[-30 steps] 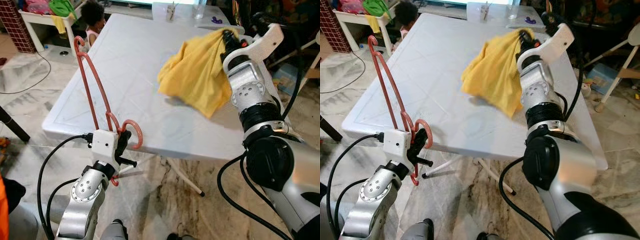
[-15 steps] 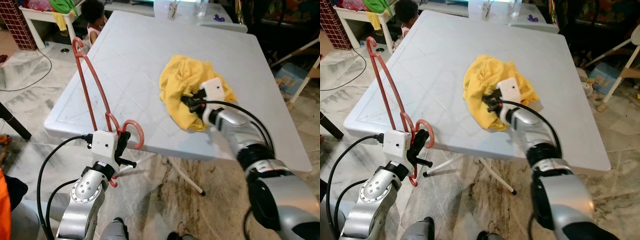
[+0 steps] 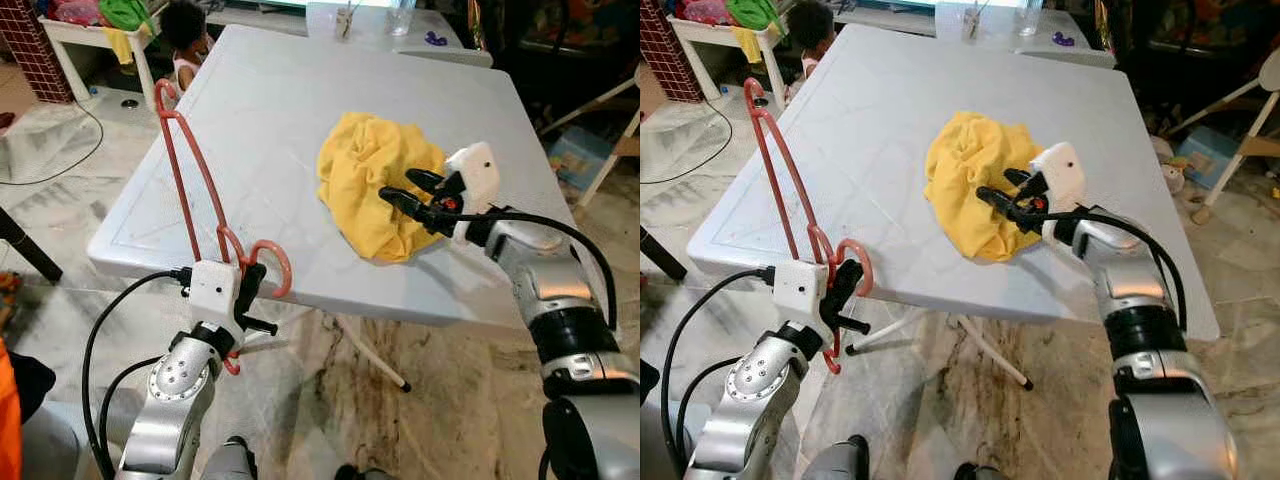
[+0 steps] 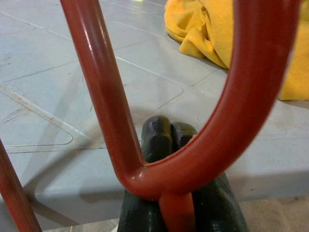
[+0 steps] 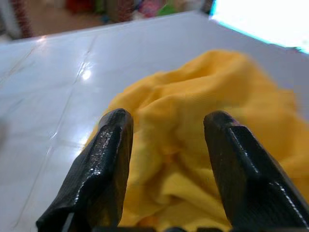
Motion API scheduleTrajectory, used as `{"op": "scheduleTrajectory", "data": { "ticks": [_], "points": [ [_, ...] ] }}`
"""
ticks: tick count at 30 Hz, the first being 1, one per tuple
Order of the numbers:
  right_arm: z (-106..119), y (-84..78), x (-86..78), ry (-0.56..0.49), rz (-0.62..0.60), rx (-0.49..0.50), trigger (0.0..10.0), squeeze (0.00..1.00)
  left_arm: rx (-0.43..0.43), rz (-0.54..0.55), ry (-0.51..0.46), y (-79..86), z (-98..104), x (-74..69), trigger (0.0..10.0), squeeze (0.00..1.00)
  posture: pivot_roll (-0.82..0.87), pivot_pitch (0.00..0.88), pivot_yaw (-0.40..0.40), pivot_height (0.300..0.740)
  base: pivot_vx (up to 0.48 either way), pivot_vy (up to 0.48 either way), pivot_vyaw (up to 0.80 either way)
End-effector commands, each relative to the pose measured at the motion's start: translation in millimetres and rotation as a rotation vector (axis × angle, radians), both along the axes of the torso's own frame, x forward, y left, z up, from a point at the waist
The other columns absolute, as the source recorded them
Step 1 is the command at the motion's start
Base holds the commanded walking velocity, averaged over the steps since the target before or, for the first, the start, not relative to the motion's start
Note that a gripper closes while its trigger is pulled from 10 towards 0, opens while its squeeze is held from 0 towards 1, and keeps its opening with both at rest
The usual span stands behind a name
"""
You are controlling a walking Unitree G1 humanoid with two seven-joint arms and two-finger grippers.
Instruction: Hang hanger
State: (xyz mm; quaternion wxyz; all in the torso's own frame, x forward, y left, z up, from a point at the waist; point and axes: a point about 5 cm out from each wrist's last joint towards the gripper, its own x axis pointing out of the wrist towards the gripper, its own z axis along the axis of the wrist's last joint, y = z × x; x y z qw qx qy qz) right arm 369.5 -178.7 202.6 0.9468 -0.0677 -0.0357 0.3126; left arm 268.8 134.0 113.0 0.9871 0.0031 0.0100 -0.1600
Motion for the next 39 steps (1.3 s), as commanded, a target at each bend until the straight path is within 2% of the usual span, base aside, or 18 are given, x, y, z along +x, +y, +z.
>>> {"op": "scheduleTrajectory", "data": {
  "ticks": [1, 5, 10, 12, 17, 21, 24, 25, 30, 33, 38, 39],
  "points": [
    [-1, -8.3, -4.1, -0.006, -0.069, 0.051, 10.0, 1.00, -0.002, -0.005, -0.006, 0.2, 0, 0.2, 10.0, 0.00, 0.15, 0.165, -0.079, 0.740, 0.000, 0.000, 0.00],
    [-6, -9.5, -12.5, -0.042, -0.125, 0.053, 10.0, 1.00, 0.002, -0.026, 0.005, -0.9, -1, 0.9, 10.0, 0.00, 0.12, 0.167, -0.049, 0.740, 0.000, 0.000, 0.00],
    [-11, -10.7, -19.3, -0.046, -0.211, 0.113, 10.0, 1.00, 0.018, -0.082, 0.007, -7.3, 0, 5.1, 10.0, 0.00, 0.10, 0.166, -0.020, 0.740, 0.000, 0.000, 0.00],
    [-21, -13.8, -27.6, -0.049, -0.354, 0.197, 10.0, 1.00, 0.024, -0.095, 0.007, -10.3, 2, 13.5, 10.0, 0.00, 0.07, 0.168, -0.006, 0.740, 0.000, 0.000, 0.00],
    [-30, -16.4, -41.6, -0.076, -0.494, 0.245, 10.0, 1.00, 0.031, -0.076, 0.012, -10.4, -1, 16.9, 10.0, 0.00, 0.06, 0.164, -0.022, 0.740, 0.000, 0.000, 0.00],
    [-41, -18.4, -51.4, -0.048, -0.575, 0.295, 10.0, 1.00, 0.031, -0.051, 0.024, -9.5, -6, 14.6, 10.0, 0.00, 0.07, 0.157, -0.040, 0.740, 0.000, 0.000, 0.00],
    [-54, -26.2, -61.5, 0.000, -0.706, 0.385, 10.0, 1.00, 0.032, -0.019, 0.026, -6.3, -9, 12.8, 10.0, 0.00, 0.08, 0.155, -0.049, 0.740, 0.000, 0.000, 0.00],
    [-57, -28.9, -64.6, 0.015, -0.753, 0.448, 10.0, 1.00, 0.035, 0.001, 0.026, -3.3, -10, 12.1, 10.0, 0.00, 0.08, 0.157, -0.050, 0.740, 0.000, 0.000, 0.00],
    [-57, -23.6, -69.3, -0.028, -0.773, 0.406, 10.0, 1.00, 0.032, 0.018, 0.053, 0.9, -15, 11.5, 10.0, 0.00, 0.09, 0.149, -0.050, 0.740, 0.000, 0.000, 0.00],
    [-62, -10.8, -68.5, 0.004, -0.746, 0.383, 10.0, 1.00, 0.056, 0.013, 0.038, -1.1, -12, 16.4, 10.0, 0.00, 0.09, 0.144, -0.046, 0.740, 0.000, 0.000, 0.00],
    [-67, -6.9, -67.3, 0.031, -0.749, 0.379, 10.0, 1.00, 0.046, 0.025, 0.038, -1.6, -10, 20.2, 10.0, 0.00, 0.09, 0.142, -0.048, 0.740, 0.000, 0.000, 0.00],
    [-66, -6.0, -66.7, 0.036, -0.747, 0.383, 10.0, 0.39, 0.047, 0.028, 0.036, -1.5, -10, 20.3, 10.0, 0.00, 0.09, 0.144, -0.049, 0.740, 0.000, 0.000, -0.66]
  ]
}}
